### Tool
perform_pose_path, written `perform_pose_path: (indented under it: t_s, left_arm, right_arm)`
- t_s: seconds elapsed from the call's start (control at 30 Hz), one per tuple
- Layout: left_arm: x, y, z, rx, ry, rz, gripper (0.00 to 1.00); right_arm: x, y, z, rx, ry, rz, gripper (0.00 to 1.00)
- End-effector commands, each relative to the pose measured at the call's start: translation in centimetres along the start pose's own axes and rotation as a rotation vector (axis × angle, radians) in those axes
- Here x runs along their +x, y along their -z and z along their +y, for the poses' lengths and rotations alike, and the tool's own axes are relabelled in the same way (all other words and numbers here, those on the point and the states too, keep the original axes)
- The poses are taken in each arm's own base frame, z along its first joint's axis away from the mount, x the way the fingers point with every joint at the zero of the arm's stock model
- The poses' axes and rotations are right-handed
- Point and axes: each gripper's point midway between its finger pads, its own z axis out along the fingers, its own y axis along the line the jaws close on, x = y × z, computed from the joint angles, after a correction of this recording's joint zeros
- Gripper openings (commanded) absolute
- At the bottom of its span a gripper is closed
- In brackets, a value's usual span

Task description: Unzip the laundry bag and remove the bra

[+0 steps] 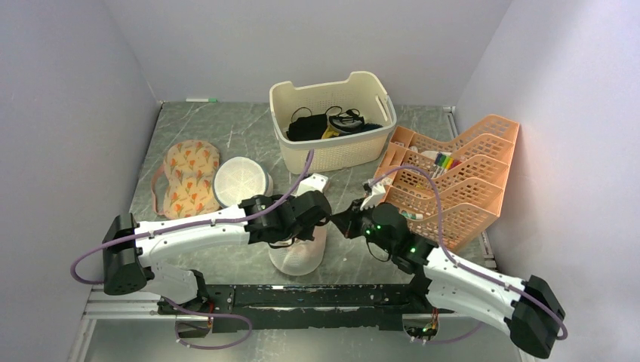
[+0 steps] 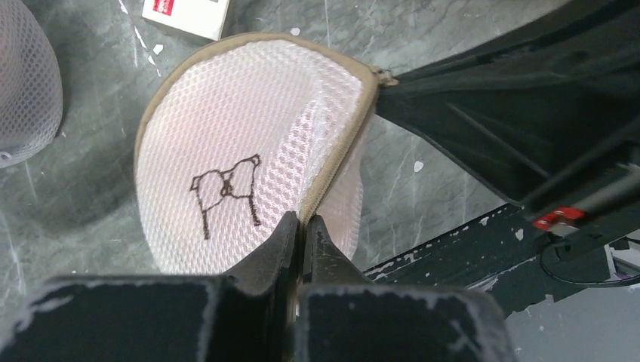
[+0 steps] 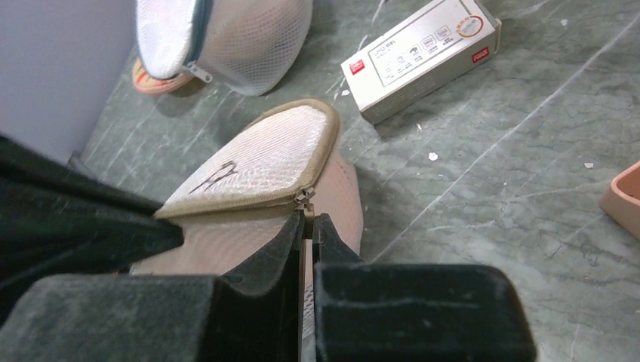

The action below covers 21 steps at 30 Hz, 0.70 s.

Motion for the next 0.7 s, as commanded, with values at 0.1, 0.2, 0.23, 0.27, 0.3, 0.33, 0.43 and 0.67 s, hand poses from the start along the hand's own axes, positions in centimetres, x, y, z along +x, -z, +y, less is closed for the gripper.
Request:
perform_pose_path:
  t_s: [0.1,0.2,0.23,0.27,0.3,0.33,0.43,0.67]
  left_arm:
    - [0.5,-0.2,5.4,-0.196,-0.035,0.036,0.07]
    - [-0.9,0.2,6.3,-0.198,-0.02,0.007,0.08]
    - [-1.3,0.4,6.5,-0.197,-0.015,0.0,0.08]
    - [-1.7,0.6,6.6,-0.19,-0.011,-0.008,0.09]
    - [-1.9,0.9,6.6,-0.179,-0.01,-0.011,0.1]
    - [-2.0,1.1,6.4,-0.162,-0.012,-0.009,0.12]
    - [-1.7,1.8,4.7,-0.049,-0.008,0.012,0.24]
    - [-2.3,4.0,1.6,0.176,0.029,-0.024,0.67]
  right_arm:
    - [-1.5,2.3,3.0,-0.251,0.082,-0.103,0.0]
    - [-1.2,2.7,5.2,-0.382,0.103,-0.086,0.0]
    - [-0.6,2.7,5.7,-0.418,0.109,-0.064,0.0]
    - [-0.4,2.8,6.4,-0.459,0.112,-0.053,0.0]
    - [-0.3,2.9,7.1,-0.498,0.114,-0.046,0.0]
    - [-0.1,3.0,7.7,-0.531,0.114,-0.036,0.0]
    - [0.3,3.2,9.0,-0.596,0.118,-0.023,0.0]
    - [0.2,3.1,9.8,-0.613,0.139,-0.018,0.0]
